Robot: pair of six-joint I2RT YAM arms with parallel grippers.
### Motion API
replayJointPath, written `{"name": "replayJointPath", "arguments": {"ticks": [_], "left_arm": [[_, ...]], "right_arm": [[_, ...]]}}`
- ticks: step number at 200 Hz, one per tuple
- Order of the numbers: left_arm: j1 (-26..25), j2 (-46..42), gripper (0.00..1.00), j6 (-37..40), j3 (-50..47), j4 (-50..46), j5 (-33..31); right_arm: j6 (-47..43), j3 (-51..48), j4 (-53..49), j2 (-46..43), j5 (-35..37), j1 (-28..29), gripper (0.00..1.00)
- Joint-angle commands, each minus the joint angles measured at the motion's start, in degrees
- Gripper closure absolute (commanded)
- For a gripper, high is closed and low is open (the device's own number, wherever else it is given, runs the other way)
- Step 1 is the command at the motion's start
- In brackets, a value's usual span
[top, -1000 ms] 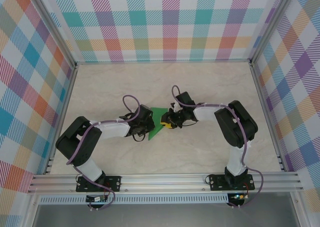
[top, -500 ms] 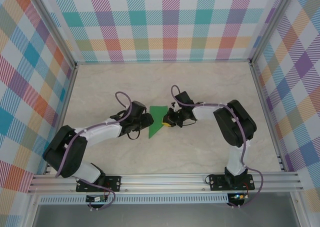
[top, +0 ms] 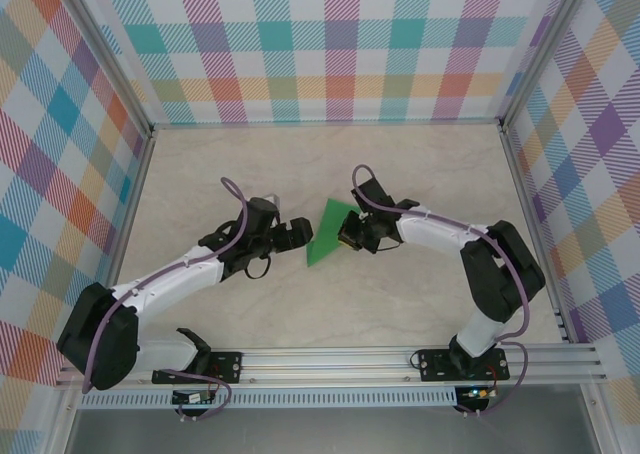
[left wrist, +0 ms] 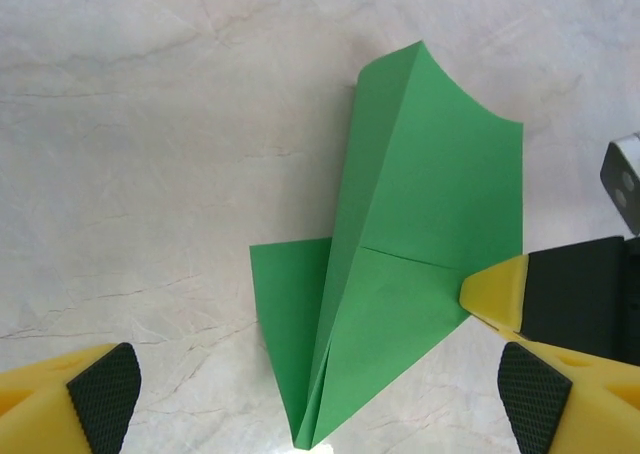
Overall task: Fold a paper plane with a square sheet of paper (pick it up from the middle)
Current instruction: Fourth fold the wing at the center of the table.
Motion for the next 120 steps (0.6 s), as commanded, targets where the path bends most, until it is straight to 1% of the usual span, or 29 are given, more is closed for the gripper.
{"name": "replayJointPath", "arguments": {"ticks": [1, 31, 52, 93, 107, 120], "left_arm": [[0.4, -1.3, 0.06, 6.2, -2.6, 2.2, 2.4], [0.3, -3.8, 0.06, 7.8, -4.6, 2.5, -1.4], [0.3, -5.2, 0.06, 8.5, -5.6, 2.9, -2.0], [0.3, -5.7, 0.06, 10.1, -6.8, 3.6, -0.4], [0.3, -5.8, 0.07, 10.7, -7.0, 4.0, 0.5], [0.3, -6.1, 0.07, 11.4, -7.3, 4.3, 0.8]], "right_arm": [[4.3, 3.6, -3.7, 0.4, 2.0, 1.6, 1.0], [2.6, 8.7, -2.3, 3.9, -0.5, 3.4, 1.0], [2.4, 11.4, -2.5, 6.3, -2.3, 3.8, 1.0], [4.0, 13.3, -6.5, 6.6, 0.8, 4.7, 1.0], [4.7, 13.8, -8.2, 6.0, 2.7, 5.6, 1.0], [5.4, 14.0, -8.5, 5.5, 3.0, 6.5, 1.0]]}}
